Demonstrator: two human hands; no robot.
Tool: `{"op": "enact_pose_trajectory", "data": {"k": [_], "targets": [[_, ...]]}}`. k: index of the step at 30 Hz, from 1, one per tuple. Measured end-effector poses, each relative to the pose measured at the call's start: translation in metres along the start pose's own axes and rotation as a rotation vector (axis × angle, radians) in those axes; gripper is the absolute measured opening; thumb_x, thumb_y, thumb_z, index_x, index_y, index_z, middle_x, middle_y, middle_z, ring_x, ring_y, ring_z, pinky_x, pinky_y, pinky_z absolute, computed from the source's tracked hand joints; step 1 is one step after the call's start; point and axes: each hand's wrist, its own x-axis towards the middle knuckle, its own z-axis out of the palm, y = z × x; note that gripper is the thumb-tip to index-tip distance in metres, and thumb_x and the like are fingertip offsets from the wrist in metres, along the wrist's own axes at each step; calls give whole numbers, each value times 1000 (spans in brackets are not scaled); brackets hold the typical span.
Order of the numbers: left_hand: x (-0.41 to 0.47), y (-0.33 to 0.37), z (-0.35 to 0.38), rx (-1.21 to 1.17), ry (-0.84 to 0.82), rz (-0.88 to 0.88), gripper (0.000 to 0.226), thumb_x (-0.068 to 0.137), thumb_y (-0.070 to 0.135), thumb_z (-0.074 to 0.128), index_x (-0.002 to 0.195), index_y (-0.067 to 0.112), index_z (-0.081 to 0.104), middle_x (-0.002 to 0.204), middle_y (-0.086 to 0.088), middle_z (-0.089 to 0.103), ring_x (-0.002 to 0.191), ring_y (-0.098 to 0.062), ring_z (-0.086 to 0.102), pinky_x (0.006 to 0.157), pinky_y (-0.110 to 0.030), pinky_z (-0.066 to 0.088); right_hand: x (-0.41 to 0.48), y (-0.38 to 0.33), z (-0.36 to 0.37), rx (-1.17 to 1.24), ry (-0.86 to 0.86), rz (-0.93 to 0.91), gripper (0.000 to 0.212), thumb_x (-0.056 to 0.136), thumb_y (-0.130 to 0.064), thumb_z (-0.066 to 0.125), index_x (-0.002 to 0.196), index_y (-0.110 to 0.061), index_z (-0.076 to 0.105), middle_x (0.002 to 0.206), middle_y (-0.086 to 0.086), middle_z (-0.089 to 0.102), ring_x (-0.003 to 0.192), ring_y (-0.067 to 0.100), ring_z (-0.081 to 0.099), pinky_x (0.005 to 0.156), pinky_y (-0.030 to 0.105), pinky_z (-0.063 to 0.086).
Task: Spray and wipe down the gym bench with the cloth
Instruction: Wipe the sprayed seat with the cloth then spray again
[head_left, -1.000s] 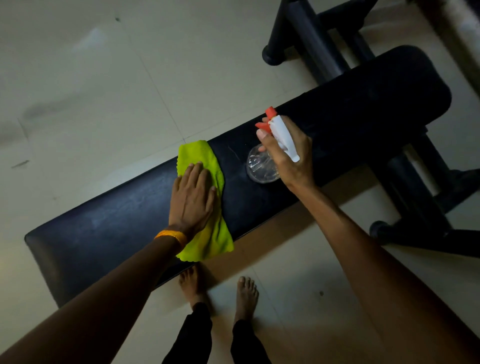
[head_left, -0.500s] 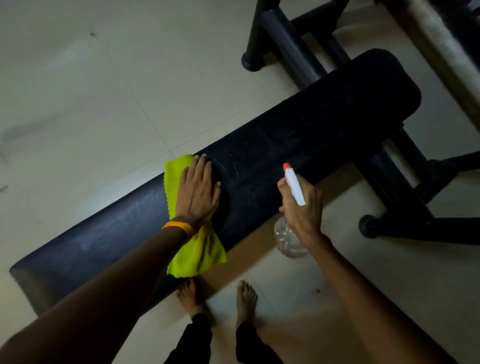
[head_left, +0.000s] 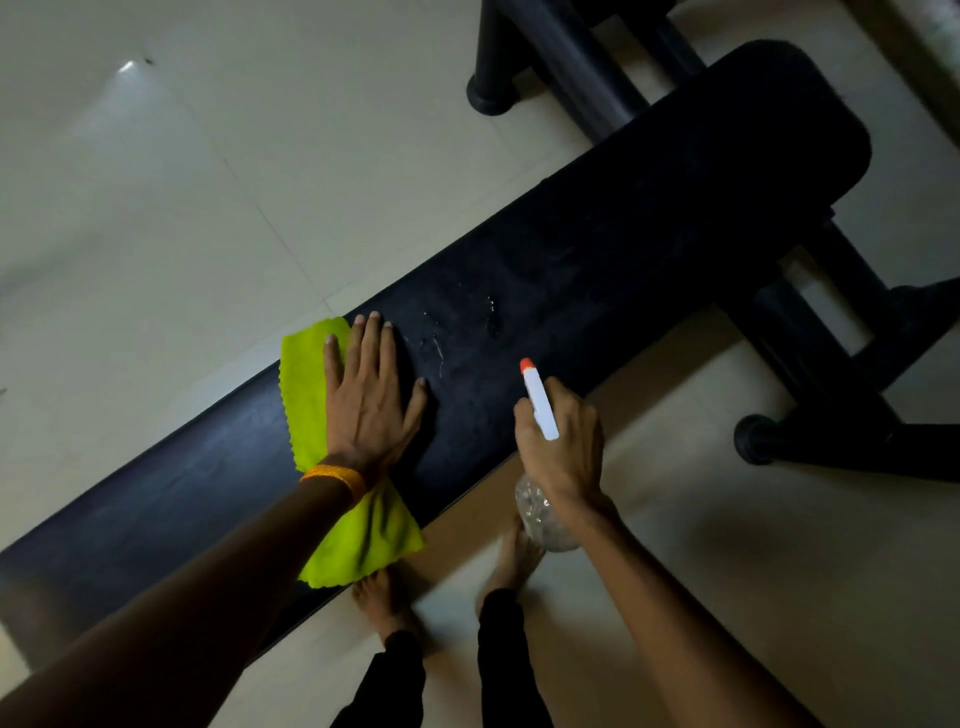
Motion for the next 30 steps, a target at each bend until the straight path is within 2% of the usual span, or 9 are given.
{"op": "enact_pose_trajectory", "data": {"k": [3,5,7,9,13,15,22,26,30], "targets": [[13,14,-4,-52,27,6,75,97,49,33,151,-4,35,161,-21,29,152,-35,23,124,-55,12,4,19,-12,53,-24,58,22,86,-38,43,78,-21,53,65,1,62,58,23,62,58,39,52],[19,23,-6,-120,26,52,75,97,49,32,152,-3,33,162,-20,28,153,-34,21,125,-53,14,7,23,-16,104,-15,70,25,87,-41,42,82,-23,58,66,-1,63,56,21,65,58,41,55],[65,86,5,-208,32,131,75,98,49,33,153,-3,30,163,-20,26,153,-33,19,125,-53,15,53,49,-50,137,65,106,24,88,-37,45,75,-21,57,62,0,60,52,21,64,55,41,55],[76,108,4,-236,37,144,75,99,48,33,154,-1,27,164,-19,22,154,-32,16,126,-51,14,63,47,-55,72,72,78,24,88,-34,48,70,-19,53,57,0,58,50,21,60,53,39,53],[116,161,14,-247,44,195,75,99,47,34,156,-1,24,166,-19,16,155,-31,11,127,-49,9,96,53,-74,-20,58,58,19,83,-29,53,70,-15,50,57,1,51,52,24,49,54,31,35],[142,180,18,-231,31,195,77,98,48,32,156,-2,22,166,-20,15,155,-31,10,127,-49,7,117,60,-83,-61,62,65,20,85,-24,58,70,-15,49,59,3,50,53,24,47,57,30,31],[165,187,42,-43,7,165,81,100,54,27,158,-1,13,167,-17,9,156,-28,4,127,-48,5,138,79,-86,-56,39,95,19,84,-25,58,72,-17,46,65,6,53,58,26,50,59,31,35],[164,187,39,-30,-20,151,81,101,55,25,159,1,11,168,-16,7,157,-27,3,127,-47,3,140,86,-96,18,103,77,17,82,-30,49,80,-15,55,68,5,59,59,24,53,57,32,38],[167,192,30,-79,-36,136,85,97,58,26,158,0,17,167,-18,13,156,-29,8,127,-48,6,158,90,-121,133,145,130,20,82,-34,47,84,-19,60,65,0,64,57,19,62,59,38,54]]}}
